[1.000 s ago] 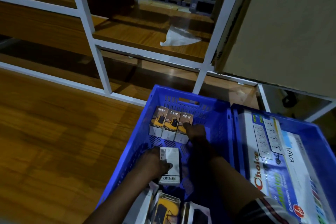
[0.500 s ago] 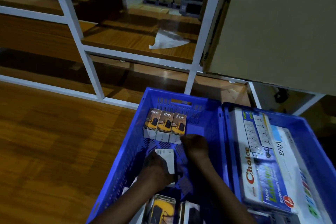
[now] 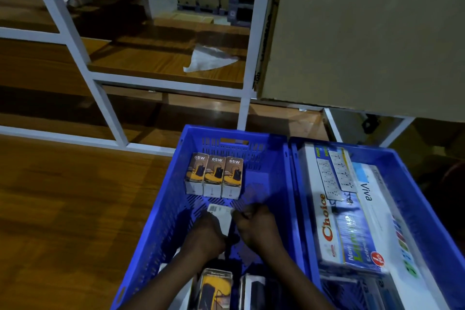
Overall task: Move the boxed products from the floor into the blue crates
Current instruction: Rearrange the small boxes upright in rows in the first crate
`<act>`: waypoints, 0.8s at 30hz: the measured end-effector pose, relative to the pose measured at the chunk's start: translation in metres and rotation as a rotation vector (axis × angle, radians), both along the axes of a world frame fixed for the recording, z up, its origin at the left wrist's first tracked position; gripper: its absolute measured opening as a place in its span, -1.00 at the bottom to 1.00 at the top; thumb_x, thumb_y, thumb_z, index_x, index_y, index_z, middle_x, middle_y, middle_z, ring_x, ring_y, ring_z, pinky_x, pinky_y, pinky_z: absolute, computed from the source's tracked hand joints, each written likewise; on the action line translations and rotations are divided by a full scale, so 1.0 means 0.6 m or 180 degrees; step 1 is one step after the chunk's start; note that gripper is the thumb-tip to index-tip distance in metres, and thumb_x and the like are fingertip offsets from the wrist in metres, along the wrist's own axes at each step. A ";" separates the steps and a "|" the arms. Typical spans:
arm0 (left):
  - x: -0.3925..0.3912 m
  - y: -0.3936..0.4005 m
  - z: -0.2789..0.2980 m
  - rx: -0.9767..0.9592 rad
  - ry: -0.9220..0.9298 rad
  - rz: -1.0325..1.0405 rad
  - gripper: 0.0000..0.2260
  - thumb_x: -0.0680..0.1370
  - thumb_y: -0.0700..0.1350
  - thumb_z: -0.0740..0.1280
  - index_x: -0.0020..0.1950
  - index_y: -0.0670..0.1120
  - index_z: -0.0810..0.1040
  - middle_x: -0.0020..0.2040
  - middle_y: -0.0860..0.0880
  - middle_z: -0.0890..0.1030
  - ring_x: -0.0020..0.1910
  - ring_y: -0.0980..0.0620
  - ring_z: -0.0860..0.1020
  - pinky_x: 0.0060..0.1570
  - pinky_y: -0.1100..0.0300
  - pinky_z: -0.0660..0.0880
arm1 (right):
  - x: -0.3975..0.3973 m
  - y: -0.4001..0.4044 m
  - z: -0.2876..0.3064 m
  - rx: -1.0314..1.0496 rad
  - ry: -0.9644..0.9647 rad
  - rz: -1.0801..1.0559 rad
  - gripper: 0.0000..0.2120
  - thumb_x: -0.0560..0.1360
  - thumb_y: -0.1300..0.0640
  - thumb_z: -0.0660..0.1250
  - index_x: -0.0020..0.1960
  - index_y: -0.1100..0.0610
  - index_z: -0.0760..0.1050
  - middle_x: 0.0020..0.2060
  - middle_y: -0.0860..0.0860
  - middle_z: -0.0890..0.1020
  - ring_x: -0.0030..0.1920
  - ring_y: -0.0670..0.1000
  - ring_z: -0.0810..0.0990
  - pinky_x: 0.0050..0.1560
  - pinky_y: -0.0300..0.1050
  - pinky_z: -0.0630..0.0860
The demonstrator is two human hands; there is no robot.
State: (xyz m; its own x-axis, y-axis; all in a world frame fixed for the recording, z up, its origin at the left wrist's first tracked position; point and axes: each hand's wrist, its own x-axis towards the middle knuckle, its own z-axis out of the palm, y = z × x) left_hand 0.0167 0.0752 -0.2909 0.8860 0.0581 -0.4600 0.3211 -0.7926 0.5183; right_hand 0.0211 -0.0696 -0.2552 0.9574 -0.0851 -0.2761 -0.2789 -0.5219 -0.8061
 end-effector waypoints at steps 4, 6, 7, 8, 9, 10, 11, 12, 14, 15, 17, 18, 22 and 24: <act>0.001 0.016 0.024 -0.0678 -0.0113 0.0606 -0.39 0.25 0.17 0.54 0.21 -0.07 0.51 0.02 -0.02 0.69 -0.07 0.01 0.66 -0.24 0.18 0.60 | -0.005 0.000 0.017 -0.0025 0.0077 -0.0003 -0.57 0.53 -0.03 0.45 -0.34 0.10 0.32 -0.50 -0.04 0.39 -0.52 -0.15 0.41 -0.52 -0.33 0.27; -0.001 0.025 0.035 -0.1070 -0.0453 0.0736 -0.38 0.22 0.20 0.52 0.23 0.04 0.56 0.01 0.05 0.70 -0.03 0.08 0.66 -0.13 0.14 0.64 | -0.006 0.001 0.024 0.0259 0.0155 0.0056 -0.55 0.53 -0.02 0.46 -0.40 0.11 0.35 -0.56 -0.02 0.41 -0.56 -0.16 0.43 -0.47 -0.32 0.32; -0.004 0.028 0.042 -0.1271 -0.0567 0.0754 -0.38 0.21 0.20 0.50 0.24 0.08 0.56 0.01 0.07 0.70 -0.02 0.10 0.67 -0.10 0.12 0.66 | -0.008 0.003 0.032 0.0492 0.0252 0.0087 -0.58 0.53 -0.03 0.47 -0.39 0.15 0.45 -0.54 0.01 0.51 -0.52 -0.15 0.52 -0.41 -0.26 0.43; -0.006 0.031 0.048 -0.1451 -0.0651 0.0721 -0.37 0.22 0.21 0.50 0.27 0.11 0.55 0.02 0.09 0.71 -0.01 0.13 0.68 -0.08 0.12 0.67 | -0.009 0.004 0.038 0.0764 0.0339 0.0130 -0.61 0.53 -0.03 0.48 -0.35 0.21 0.56 -0.48 0.04 0.61 -0.44 -0.09 0.62 -0.36 -0.19 0.52; -0.008 0.032 0.053 -0.1606 -0.0698 0.0682 -0.36 0.23 0.22 0.51 0.29 0.13 0.54 0.04 0.10 0.71 -0.01 0.14 0.69 -0.06 0.12 0.68 | -0.010 0.005 0.046 0.0977 0.0389 0.0165 -0.62 0.53 -0.02 0.48 -0.29 0.26 0.62 -0.43 0.08 0.66 -0.40 -0.05 0.67 -0.34 -0.20 0.55; -0.009 0.034 0.059 -0.1772 -0.0719 0.0667 -0.37 0.26 0.20 0.53 0.31 0.14 0.54 0.05 0.10 0.72 0.01 0.14 0.70 -0.03 0.08 0.69 | -0.010 0.005 0.052 0.1105 0.0396 0.0163 -0.63 0.53 0.00 0.49 -0.26 0.30 0.64 -0.41 0.11 0.67 -0.39 -0.03 0.68 -0.35 -0.22 0.55; -0.009 0.035 0.062 -0.1973 -0.0712 0.0687 -0.40 0.30 0.15 0.56 0.32 0.13 0.55 0.07 0.09 0.73 0.02 0.12 0.71 0.00 0.03 0.69 | -0.010 0.006 0.061 0.1198 0.0377 0.0102 -0.63 0.51 0.01 0.51 -0.26 0.32 0.64 -0.42 0.11 0.66 -0.40 -0.02 0.67 -0.36 -0.23 0.53; -0.009 0.036 0.067 -0.2172 -0.0677 0.0742 -0.46 0.36 0.06 0.59 0.33 0.11 0.57 0.08 0.07 0.74 0.04 0.09 0.72 0.04 -0.02 0.68 | -0.008 0.003 0.065 0.1295 0.0334 0.0010 -0.64 0.50 0.03 0.52 -0.28 0.32 0.63 -0.44 0.10 0.65 -0.41 -0.01 0.65 -0.38 -0.23 0.52; -0.008 0.039 0.081 -0.2570 -0.0575 0.0875 -0.59 0.49 -0.14 0.55 0.33 0.03 0.61 0.09 0.04 0.75 0.06 0.03 0.72 0.11 -0.05 0.66 | -0.003 -0.003 0.072 0.1563 0.0368 -0.0190 -0.70 0.51 0.13 0.52 -0.33 0.27 0.62 -0.48 0.05 0.66 -0.46 -0.03 0.65 -0.45 -0.25 0.50; -0.008 0.042 0.082 -0.2758 -0.0553 0.0946 -0.62 0.52 -0.18 0.51 0.32 -0.01 0.62 0.10 0.01 0.75 0.07 -0.01 0.73 0.14 -0.06 0.65 | -0.002 -0.004 0.078 0.1696 0.0407 -0.0255 -0.73 0.52 0.18 0.50 -0.32 0.25 0.61 -0.49 0.04 0.67 -0.48 -0.03 0.65 -0.47 -0.27 0.49; -0.007 0.046 0.088 -0.3083 -0.0466 0.1211 -0.54 0.47 -0.07 0.55 0.36 -0.08 0.61 0.14 -0.05 0.74 0.10 -0.07 0.72 0.20 -0.12 0.62 | 0.000 -0.009 0.078 0.1945 0.0463 -0.0351 -0.75 0.55 0.21 0.45 -0.30 0.25 0.60 -0.50 0.04 0.65 -0.50 -0.02 0.63 -0.52 -0.29 0.46; -0.006 0.048 0.087 -0.3185 -0.0389 0.1382 -0.43 0.41 0.02 0.60 0.37 -0.12 0.59 0.16 -0.09 0.73 0.12 -0.10 0.71 0.23 -0.15 0.59 | 0.001 -0.010 0.079 0.2079 0.0511 -0.0404 -0.77 0.56 0.20 0.42 -0.24 0.27 0.61 -0.48 0.05 0.66 -0.50 -0.02 0.64 -0.53 -0.28 0.46; -0.005 0.047 0.094 -0.3830 -0.0005 0.1338 -0.68 0.54 -0.04 0.47 0.22 -0.18 0.69 0.16 -0.24 0.71 0.20 -0.21 0.67 0.32 -0.18 0.51 | 0.004 -0.002 0.075 0.2471 0.0706 -0.0447 -0.72 0.60 0.09 0.33 0.17 0.25 0.63 -0.10 0.18 0.77 -0.19 0.10 0.77 -0.34 -0.16 0.59; -0.009 0.044 0.106 -0.3866 -0.0017 0.1278 -0.73 0.57 -0.09 0.44 0.20 -0.21 0.69 0.13 -0.24 0.71 0.17 -0.22 0.68 0.31 -0.21 0.52 | 0.005 0.003 0.070 0.2546 0.0837 -0.0465 -0.68 0.61 0.06 0.26 0.28 0.19 0.59 0.05 0.21 0.74 0.01 0.20 0.75 -0.13 -0.03 0.64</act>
